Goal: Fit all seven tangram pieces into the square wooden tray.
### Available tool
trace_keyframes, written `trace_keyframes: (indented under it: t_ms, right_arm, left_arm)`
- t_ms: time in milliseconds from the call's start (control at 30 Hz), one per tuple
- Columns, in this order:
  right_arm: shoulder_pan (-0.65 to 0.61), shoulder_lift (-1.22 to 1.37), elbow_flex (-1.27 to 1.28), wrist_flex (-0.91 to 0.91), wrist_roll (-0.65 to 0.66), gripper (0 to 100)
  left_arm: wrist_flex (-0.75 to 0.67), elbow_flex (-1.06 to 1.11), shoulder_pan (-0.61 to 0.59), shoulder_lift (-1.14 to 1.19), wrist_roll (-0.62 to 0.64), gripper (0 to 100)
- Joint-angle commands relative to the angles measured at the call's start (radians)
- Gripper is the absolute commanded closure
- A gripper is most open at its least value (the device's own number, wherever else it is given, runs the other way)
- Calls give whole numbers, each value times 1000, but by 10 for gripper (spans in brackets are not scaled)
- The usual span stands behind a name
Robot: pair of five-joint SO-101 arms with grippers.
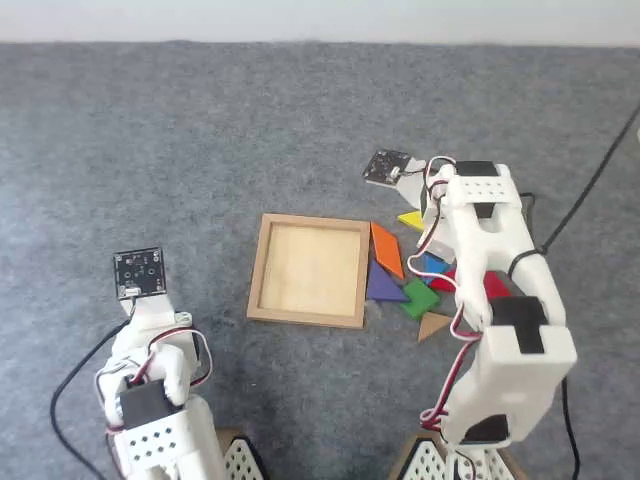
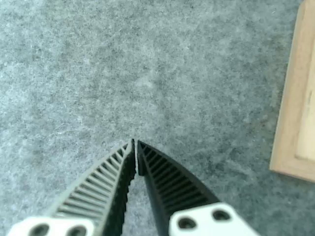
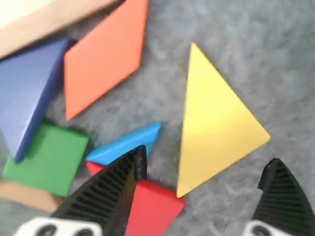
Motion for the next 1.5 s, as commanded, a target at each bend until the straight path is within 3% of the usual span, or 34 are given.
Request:
trace_keyframes:
  t_ms: [0, 333, 633, 1467]
  right_arm:
    - [4, 33, -123, -5, -37, 630]
    - [7, 289, -388, 76, -31, 630]
    - [8, 420, -582, 186, 52, 631]
    - [33, 453, -606, 260, 11, 634]
  left_arm:
    - [-20, -16, -9, 5, 0, 988]
    - [-20, -16, -9, 5, 0, 988]
    - [-20, -16, -9, 5, 0, 988]
    - [-21, -16, -9, 5, 0, 988]
